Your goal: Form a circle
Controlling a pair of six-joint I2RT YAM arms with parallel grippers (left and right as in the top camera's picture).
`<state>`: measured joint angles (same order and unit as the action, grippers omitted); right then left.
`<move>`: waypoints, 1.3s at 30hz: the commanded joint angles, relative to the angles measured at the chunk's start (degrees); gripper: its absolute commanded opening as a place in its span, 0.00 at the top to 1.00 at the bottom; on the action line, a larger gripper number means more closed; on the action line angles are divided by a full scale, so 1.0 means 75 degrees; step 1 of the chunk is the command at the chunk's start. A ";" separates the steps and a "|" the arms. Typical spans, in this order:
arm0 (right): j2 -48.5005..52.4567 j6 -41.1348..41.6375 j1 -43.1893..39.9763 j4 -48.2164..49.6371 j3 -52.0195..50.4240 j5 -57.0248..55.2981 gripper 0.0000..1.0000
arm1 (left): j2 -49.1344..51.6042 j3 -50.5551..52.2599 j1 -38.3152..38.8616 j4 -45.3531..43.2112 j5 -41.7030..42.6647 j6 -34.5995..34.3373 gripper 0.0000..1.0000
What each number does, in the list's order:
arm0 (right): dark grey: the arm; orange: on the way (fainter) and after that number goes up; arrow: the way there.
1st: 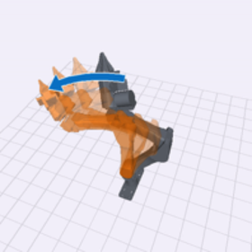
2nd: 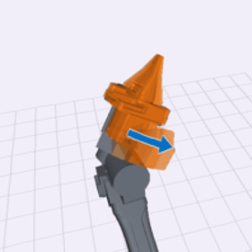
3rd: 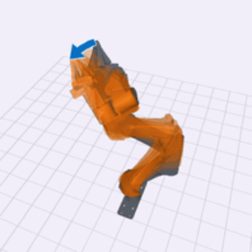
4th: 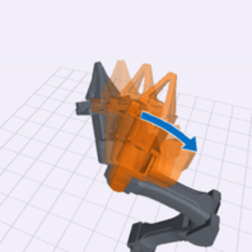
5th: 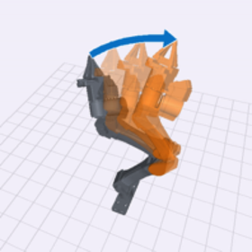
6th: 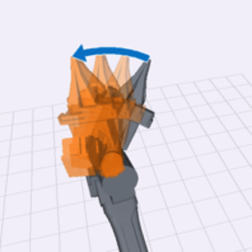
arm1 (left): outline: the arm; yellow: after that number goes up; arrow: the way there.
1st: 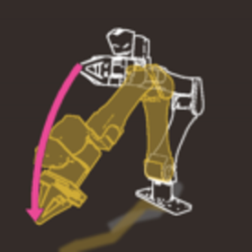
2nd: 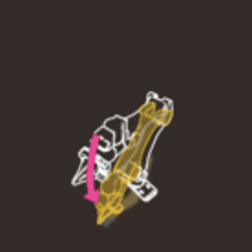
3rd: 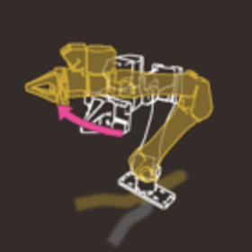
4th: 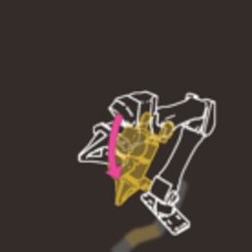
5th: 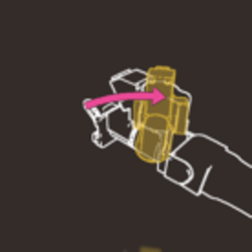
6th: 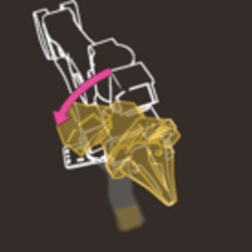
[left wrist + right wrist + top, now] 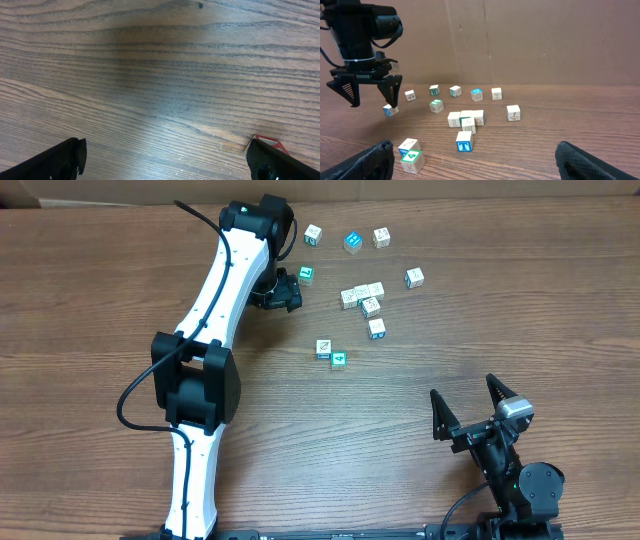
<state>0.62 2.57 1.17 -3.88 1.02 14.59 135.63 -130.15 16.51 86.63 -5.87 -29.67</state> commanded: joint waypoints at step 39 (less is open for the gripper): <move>-0.0061 -0.0035 -0.0023 0.0044 -0.0076 -0.0055 0.00 | -0.0256 -0.0163 0.0029 -0.0965 -0.0096 0.0064 0.00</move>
<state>0.62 2.57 1.17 -3.88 1.02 14.59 135.63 -130.15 16.51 82.39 -6.72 -29.65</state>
